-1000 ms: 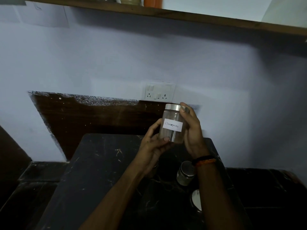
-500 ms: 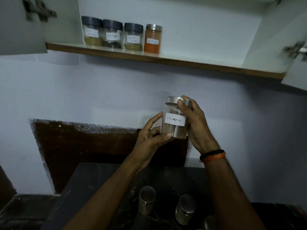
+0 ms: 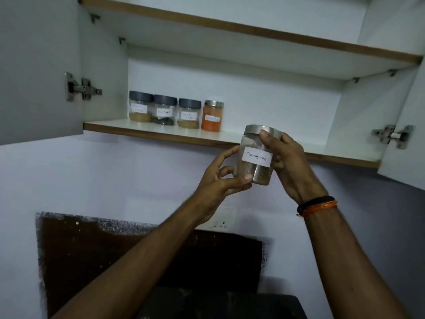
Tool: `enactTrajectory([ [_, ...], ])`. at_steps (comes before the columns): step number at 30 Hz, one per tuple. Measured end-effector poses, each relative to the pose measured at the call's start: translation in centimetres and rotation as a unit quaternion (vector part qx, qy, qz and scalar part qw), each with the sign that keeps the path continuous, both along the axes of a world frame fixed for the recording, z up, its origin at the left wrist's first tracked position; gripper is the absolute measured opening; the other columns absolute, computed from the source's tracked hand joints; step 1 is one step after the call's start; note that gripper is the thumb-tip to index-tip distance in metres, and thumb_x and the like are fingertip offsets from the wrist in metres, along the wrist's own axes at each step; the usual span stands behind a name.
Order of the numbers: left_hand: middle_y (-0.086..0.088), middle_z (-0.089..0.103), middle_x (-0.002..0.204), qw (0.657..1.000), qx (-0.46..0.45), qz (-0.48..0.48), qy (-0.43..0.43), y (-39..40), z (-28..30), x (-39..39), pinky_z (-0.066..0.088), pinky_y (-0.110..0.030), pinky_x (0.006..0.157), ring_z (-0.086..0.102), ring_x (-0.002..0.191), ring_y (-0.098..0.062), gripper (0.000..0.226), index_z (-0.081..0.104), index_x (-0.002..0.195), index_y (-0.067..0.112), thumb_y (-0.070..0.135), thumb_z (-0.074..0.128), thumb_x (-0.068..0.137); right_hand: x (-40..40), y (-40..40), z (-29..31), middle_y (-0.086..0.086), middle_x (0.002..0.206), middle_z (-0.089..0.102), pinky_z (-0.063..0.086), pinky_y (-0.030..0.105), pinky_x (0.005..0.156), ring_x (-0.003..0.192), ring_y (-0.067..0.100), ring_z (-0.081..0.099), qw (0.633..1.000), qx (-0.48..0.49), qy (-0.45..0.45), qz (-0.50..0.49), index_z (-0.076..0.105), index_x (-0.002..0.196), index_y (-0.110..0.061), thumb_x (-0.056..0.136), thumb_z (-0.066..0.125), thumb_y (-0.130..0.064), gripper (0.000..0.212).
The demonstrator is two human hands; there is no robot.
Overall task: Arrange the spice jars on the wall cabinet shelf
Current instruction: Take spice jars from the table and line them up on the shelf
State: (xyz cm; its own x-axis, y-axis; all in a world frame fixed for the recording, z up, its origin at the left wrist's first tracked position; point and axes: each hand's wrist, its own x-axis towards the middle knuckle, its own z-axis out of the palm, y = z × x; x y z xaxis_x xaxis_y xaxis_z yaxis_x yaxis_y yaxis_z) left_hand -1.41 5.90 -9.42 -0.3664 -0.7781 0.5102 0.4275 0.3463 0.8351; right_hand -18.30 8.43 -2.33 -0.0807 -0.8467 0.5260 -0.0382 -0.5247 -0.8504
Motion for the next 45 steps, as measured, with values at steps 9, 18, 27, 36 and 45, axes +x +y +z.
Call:
enactTrajectory([
  [9,0.006,0.053,0.143,0.938,-0.224,0.162,-0.209,-3.3,5.6,0.1,0.049,-0.027,0.099,0.053,0.128,-0.009,0.077,0.036,0.149,0.037,0.045,0.076,0.084,-1.1,-3.0,4.8,0.005,0.100,0.073,0.055,0.032,0.068,0.091,0.021,0.070,0.995,-0.053,-0.002,-0.081,0.071,0.110,-0.008,0.087,0.073,-0.028,0.031],
  [18,-0.011,0.060,0.128,0.628,-0.341,0.295,-0.635,-11.0,9.9,1.2,0.049,-0.037,0.089,0.058,0.109,-0.023,0.066,0.052,0.133,0.012,0.065,0.040,0.096,-3.6,-8.5,8.1,0.007,0.113,0.072,0.057,0.040,0.079,0.093,0.022,0.073,0.991,-0.082,-0.018,-0.102,0.069,0.109,-0.009,0.081,0.079,-0.025,0.034],
  [27,-0.003,0.034,0.161,0.592,-0.335,0.226,-0.698,-15.7,11.1,0.9,0.029,-0.040,0.116,0.037,0.145,-0.025,0.080,0.024,0.158,0.025,0.073,0.028,0.094,-4.3,-13.9,9.5,0.006,0.113,0.070,0.059,0.051,0.089,0.103,0.029,0.072,0.989,-0.070,0.039,-0.123,0.065,0.107,-0.010,0.083,0.078,-0.026,0.031],
  [36,-0.002,0.044,0.155,0.594,-0.379,0.221,-0.674,-16.5,10.7,0.9,0.036,-0.042,0.111,0.046,0.139,-0.024,0.081,0.030,0.155,0.024,0.075,0.027,0.092,-4.2,-21.3,9.7,0.014,0.123,0.065,0.054,0.057,0.097,0.113,0.036,0.065,0.986,-0.039,0.115,-0.113,0.062,0.116,-0.002,0.087,0.075,-0.024,0.039],
  [45,-0.004,0.048,0.152,0.609,-0.375,0.215,-0.665,-16.5,10.9,1.0,0.041,-0.042,0.107,0.053,0.131,-0.023,0.077,0.035,0.154,0.022,0.071,0.033,0.094,-3.1,-27.0,9.7,0.013,0.116,0.067,0.056,0.051,0.087,0.111,0.037,0.066,0.983,-0.013,0.160,-0.084,0.063,0.110,-0.009,0.087,0.076,-0.022,0.029],
])
